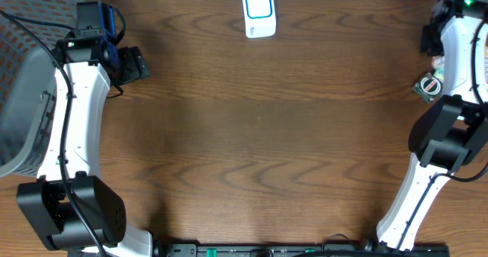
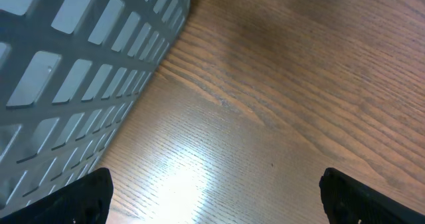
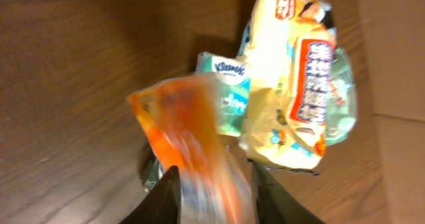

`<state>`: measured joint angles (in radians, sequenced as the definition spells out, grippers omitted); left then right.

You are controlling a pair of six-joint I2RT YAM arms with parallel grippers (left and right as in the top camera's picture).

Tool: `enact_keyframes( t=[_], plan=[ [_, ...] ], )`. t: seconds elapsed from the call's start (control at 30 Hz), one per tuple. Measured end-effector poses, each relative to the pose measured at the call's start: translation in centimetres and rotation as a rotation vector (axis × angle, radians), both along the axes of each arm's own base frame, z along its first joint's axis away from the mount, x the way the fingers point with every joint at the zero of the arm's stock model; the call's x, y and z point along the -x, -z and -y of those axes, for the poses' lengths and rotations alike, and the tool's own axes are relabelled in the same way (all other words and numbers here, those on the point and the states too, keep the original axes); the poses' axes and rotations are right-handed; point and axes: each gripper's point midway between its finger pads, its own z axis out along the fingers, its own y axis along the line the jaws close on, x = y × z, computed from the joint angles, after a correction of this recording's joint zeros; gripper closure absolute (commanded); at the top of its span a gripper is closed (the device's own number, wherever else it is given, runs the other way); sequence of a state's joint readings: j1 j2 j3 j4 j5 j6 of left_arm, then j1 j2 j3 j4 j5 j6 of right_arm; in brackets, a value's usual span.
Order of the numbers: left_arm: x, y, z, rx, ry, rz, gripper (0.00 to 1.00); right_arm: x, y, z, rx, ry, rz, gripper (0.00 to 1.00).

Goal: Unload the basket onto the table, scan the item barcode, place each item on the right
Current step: 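Carry the orange snack box right toward the snack bag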

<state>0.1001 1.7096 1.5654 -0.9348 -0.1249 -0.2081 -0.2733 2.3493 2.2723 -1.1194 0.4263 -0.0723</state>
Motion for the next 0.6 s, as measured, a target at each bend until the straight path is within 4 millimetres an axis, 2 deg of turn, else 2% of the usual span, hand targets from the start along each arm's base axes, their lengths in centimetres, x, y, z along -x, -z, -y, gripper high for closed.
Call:
enact_keyframes(
  t=[0.07,0.2,0.43,0.6],
  plan=[
    [0.0,0.0,0.0,0.000,0.000,0.000,0.03,0.2,0.4,0.1,-0.027,0.008,0.004,0.53],
    [0.0,0.0,0.0,0.000,0.000,0.000,0.03,0.8,1.4,0.2,-0.062,0.021,-0.011,0.44],
    [0.0,0.0,0.0,0.000,0.000,0.000,0.02,0.8,2.2,-0.8,-0.122,0.004,-0.016,0.41],
    [0.0,0.0,0.0,0.000,0.000,0.000,0.02,0.3,2.4,-2.5,-0.185,-0.030,-0.002,0.38]
  ],
)
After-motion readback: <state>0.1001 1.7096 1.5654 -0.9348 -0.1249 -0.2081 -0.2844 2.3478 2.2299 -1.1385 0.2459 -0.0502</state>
